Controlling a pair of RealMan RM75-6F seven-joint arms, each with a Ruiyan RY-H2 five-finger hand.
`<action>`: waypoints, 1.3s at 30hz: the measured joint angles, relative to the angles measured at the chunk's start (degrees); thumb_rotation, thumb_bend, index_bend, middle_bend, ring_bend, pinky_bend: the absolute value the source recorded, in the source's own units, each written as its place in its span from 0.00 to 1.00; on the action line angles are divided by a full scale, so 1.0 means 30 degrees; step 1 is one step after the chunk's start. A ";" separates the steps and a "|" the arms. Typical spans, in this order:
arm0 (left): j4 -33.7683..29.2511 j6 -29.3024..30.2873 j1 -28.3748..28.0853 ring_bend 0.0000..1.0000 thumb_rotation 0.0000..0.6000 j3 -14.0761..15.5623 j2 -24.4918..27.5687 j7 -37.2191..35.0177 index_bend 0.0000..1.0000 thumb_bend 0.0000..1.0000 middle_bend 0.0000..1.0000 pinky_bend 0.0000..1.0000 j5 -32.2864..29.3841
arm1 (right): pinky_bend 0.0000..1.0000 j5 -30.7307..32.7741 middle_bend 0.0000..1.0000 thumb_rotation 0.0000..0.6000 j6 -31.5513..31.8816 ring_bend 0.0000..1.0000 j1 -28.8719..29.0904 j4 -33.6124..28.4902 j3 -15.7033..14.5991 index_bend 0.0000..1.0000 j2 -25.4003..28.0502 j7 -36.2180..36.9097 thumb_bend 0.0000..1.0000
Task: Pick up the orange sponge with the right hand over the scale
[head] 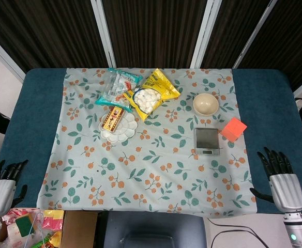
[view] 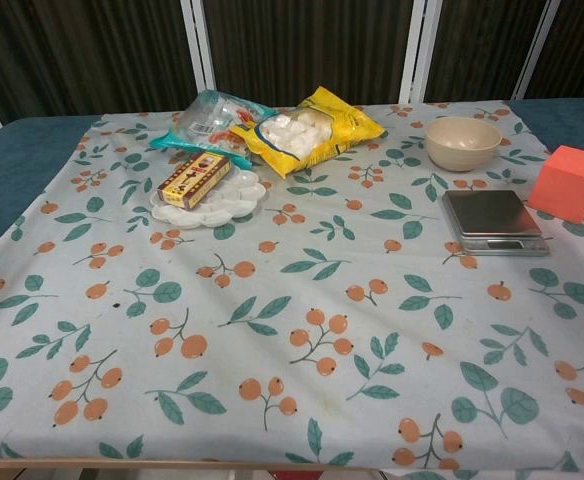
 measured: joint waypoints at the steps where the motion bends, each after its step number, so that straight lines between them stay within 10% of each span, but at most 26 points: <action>1: 0.0043 0.0000 -0.0006 0.05 1.00 0.0001 -0.0024 0.0015 0.02 0.46 0.04 0.04 0.0018 | 0.00 0.0036 0.00 1.00 -0.0033 0.00 0.0012 0.0003 0.0010 0.00 0.0003 0.0011 0.22; 19: 0.0322 0.0353 -0.0146 0.02 1.00 0.0412 0.0427 -0.3237 0.00 0.46 0.00 0.03 0.1548 | 0.00 0.0708 0.00 1.00 -0.3809 0.00 0.2903 0.0707 0.1109 0.10 -0.1056 -0.1855 0.22; 28: 0.0475 0.0998 0.0026 0.02 1.00 0.0312 0.0419 -0.3430 0.00 0.46 0.00 0.03 0.1743 | 0.01 0.2503 0.02 1.00 -0.8968 0.00 0.6638 0.1120 0.2094 0.38 -0.2256 -0.4507 0.47; 39: 0.0467 0.1059 0.0112 0.02 1.00 0.0309 0.0523 -0.3512 0.00 0.45 0.00 0.03 0.1689 | 0.01 0.4381 0.06 1.00 -1.0972 0.00 0.8936 0.4262 0.2184 0.46 -0.5326 -0.7341 0.55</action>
